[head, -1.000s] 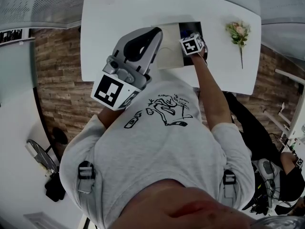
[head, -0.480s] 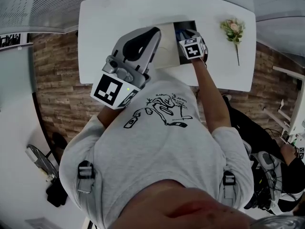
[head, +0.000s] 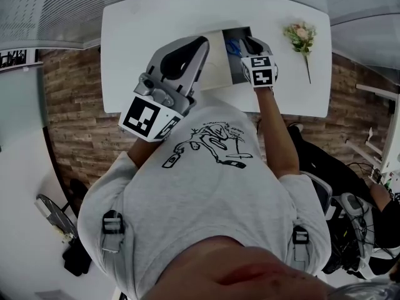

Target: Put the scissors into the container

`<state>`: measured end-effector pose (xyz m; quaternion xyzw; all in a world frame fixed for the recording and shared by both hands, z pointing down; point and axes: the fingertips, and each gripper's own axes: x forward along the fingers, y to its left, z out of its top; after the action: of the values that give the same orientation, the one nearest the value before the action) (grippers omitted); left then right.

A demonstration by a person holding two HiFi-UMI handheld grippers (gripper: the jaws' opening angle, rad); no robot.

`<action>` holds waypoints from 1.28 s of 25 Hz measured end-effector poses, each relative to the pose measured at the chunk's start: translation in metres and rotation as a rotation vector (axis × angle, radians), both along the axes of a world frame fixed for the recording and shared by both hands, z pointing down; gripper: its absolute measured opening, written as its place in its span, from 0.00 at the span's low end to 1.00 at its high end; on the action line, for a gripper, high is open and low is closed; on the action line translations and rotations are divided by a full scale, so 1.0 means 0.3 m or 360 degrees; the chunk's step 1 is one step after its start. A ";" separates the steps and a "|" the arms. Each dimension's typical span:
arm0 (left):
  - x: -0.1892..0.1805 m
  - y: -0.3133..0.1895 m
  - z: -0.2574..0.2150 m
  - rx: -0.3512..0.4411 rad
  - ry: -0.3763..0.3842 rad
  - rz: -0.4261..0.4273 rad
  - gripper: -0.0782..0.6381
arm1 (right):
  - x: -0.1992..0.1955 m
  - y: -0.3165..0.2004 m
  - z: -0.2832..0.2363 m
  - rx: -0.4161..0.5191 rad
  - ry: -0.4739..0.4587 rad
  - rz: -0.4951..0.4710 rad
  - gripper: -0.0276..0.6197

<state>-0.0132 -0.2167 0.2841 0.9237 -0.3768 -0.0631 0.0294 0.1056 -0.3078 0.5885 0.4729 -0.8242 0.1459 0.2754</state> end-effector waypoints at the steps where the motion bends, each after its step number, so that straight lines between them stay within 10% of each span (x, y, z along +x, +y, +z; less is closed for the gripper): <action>1: 0.002 0.002 -0.001 0.0000 0.0000 0.0001 0.14 | 0.001 0.007 -0.031 0.0025 -0.0018 0.0002 0.14; 32: 0.046 0.026 -0.037 0.0021 -0.0016 0.0033 0.14 | 0.034 0.269 -0.866 0.0680 -0.0289 -0.0039 0.10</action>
<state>0.0004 -0.2089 0.2730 0.9280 -0.3669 -0.0606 0.0222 0.1157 -0.2271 0.3287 0.4953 -0.8634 0.0066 0.0954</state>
